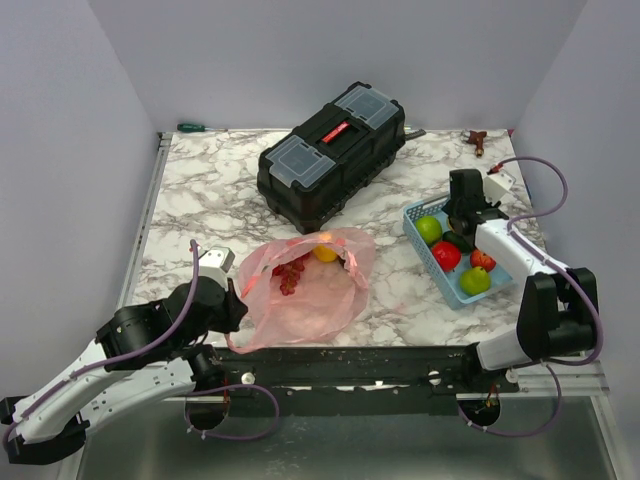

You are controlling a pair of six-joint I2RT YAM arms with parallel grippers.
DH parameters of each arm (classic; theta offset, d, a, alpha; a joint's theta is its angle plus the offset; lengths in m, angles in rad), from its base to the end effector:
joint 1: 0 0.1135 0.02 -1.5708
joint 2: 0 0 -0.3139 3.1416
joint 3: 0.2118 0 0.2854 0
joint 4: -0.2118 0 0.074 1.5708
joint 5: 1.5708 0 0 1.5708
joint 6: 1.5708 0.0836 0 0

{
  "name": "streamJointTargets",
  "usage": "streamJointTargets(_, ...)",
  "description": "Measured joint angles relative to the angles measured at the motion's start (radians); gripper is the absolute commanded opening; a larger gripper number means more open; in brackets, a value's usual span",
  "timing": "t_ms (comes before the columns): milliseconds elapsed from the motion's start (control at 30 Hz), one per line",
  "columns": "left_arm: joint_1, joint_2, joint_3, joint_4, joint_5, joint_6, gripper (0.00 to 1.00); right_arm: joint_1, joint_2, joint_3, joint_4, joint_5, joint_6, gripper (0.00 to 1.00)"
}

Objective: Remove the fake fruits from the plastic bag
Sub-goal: Place the fake fruit in the bin.

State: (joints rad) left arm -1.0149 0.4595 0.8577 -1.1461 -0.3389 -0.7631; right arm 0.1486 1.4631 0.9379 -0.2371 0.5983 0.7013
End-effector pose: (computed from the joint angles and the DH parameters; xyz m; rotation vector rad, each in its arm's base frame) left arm 0.0683 -0.0572 0.3123 0.1195 2.3230 -0.5358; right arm 0.3642 0.0069 0.2388 0.8668 2.0079 -0.2268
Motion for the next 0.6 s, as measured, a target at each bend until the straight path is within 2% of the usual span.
streamJointTargets(100, 0.0, -0.001, 0.0, 0.0, 0.0, 0.0, 0.0, 0.0, 0.0, 0.0, 0.012, -0.005, -0.006, 0.53)
streamJointTargets(267, 0.0, -0.001, 0.0, 0.0, 0.0, 0.0, 0.0, 0.0, -0.018, -0.023, 0.042, -0.035, -0.04, 0.81)
streamJointTargets(300, 0.0, 0.0, 0.0, 0.0, 0.0, 0.001, 0.0, 0.0, -0.029, -0.035, 0.052, -0.044, -0.049, 0.83)
streamJointTargets(600, 0.0, 0.0, 0.0, 0.0, 0.0, 0.001, 0.0, 0.0, -0.121, -0.076, 0.064, -0.13, -0.106, 0.83)
